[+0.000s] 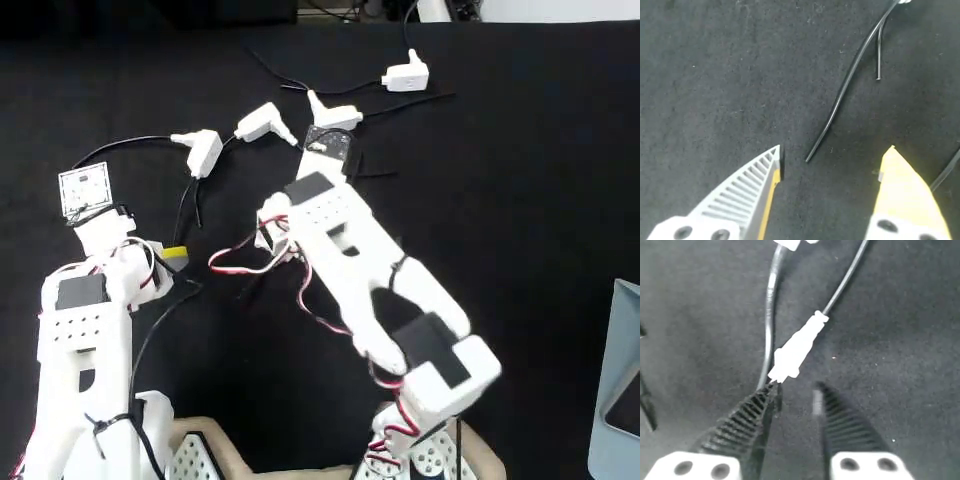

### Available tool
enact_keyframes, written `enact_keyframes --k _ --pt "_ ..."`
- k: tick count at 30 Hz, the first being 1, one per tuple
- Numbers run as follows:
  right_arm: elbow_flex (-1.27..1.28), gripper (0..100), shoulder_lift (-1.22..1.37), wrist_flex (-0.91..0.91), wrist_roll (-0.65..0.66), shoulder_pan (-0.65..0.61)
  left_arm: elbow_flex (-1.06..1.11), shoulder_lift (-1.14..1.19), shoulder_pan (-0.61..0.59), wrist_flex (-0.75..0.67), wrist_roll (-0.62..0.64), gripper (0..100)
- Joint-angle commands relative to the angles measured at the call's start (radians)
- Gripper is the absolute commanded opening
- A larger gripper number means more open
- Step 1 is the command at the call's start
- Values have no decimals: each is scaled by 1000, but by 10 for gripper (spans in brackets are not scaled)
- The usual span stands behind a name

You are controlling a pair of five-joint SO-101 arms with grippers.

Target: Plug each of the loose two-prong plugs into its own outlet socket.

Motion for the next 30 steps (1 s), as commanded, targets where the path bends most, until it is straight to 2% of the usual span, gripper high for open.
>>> enact_keyframes --k 1,14,24,30 --pt "-77 200 19 21 -23 9 -4 -21 -8 -15 -9 311" --pt "-94 185 81 -81 -32 14 -4 -21 -8 -15 -9 311" --pt "-127 184 151 -100 -32 78 -2 -21 -10 -15 -9 311" --pt "-120 184 153 -100 -32 74 -2 -21 -10 -15 -9 311"
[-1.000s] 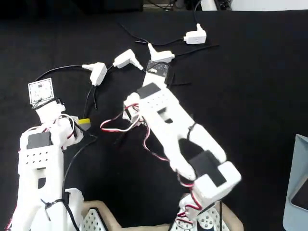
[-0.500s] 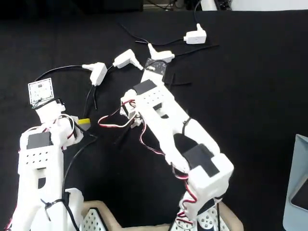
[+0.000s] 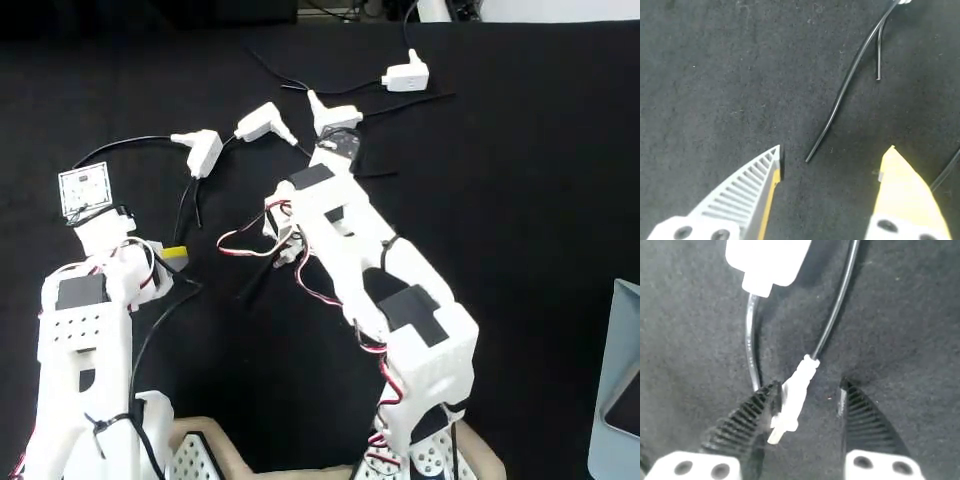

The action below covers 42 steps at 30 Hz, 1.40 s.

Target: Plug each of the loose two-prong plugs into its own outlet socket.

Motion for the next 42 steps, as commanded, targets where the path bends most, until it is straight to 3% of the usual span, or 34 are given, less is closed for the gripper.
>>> enact_keyframes --k 1,5,10,17,23,33,42 --pt "-51 184 -7 -11 -12 11 -2 -20 -10 -15 -9 311" --pt "-67 168 13 -12 -12 -5 -2 -20 -10 -15 -9 311" --pt "-120 70 53 -11 -12 -23 -2 -20 -10 -15 -9 310" --pt "-139 55 54 0 -8 -23 -2 -20 -10 -15 -9 310" --pt "-202 11 15 132 55 -25 -2 -20 -10 -15 -9 310" --pt "-183 11 -346 302 304 -25 -2 -20 -2 -15 -9 310" --pt "194 11 -776 161 623 -28 -24 -21 38 -51 -9 313"
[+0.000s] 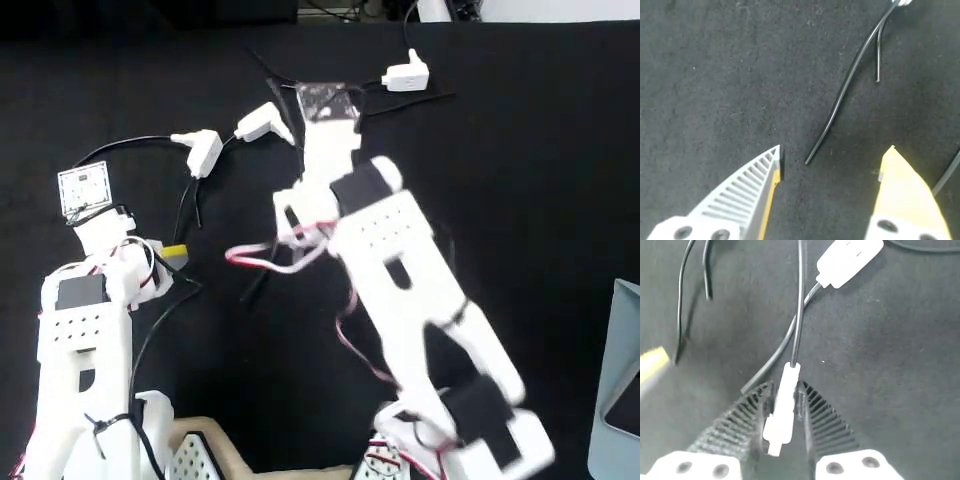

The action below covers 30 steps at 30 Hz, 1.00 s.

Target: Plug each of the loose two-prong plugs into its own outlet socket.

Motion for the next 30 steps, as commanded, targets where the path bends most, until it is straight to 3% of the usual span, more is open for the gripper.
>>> enact_keyframes --k 1,6,11,21,26,30 --pt "148 11 -214 -107 121 -15 -25 -21 53 -52 -9 311" --pt "394 11 -470 -296 276 -15 -56 -21 120 -60 -9 311" --pt "553 11 -654 -391 322 -18 -88 -21 177 -60 -9 311" --pt "699 11 -881 -471 434 -213 -136 -28 285 -60 -2 310" --pt "745 11 -901 -471 445 -224 -119 -173 295 -60 -5 310" --pt "760 11 -901 -471 445 -224 -47 -365 380 -58 -8 310"
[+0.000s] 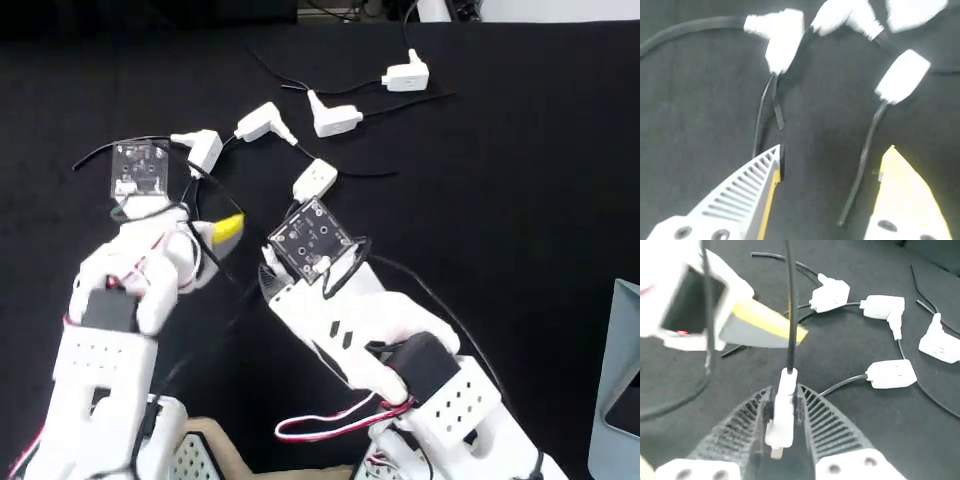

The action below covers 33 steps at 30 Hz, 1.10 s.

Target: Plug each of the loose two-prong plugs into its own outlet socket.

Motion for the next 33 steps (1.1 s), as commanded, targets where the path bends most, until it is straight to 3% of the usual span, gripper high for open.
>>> enact_keyframes --k 1,6,13,20,27,33 --pt "-4 11 -21 -21 6 -15 50 -218 104 -14 -8 310" --pt "-4 11 -21 -15 6 -15 127 -411 185 -6 -8 310" --pt "31 11 -25 -21 2 -29 124 -568 289 117 -9 310" --pt "30 11 -27 -20 -3 -21 124 -597 197 137 -14 310" --pt "27 11 -21 -23 -89 193 134 -580 31 137 -14 310" --pt "50 11 -19 -94 -203 359 58 -351 41 129 -80 314"
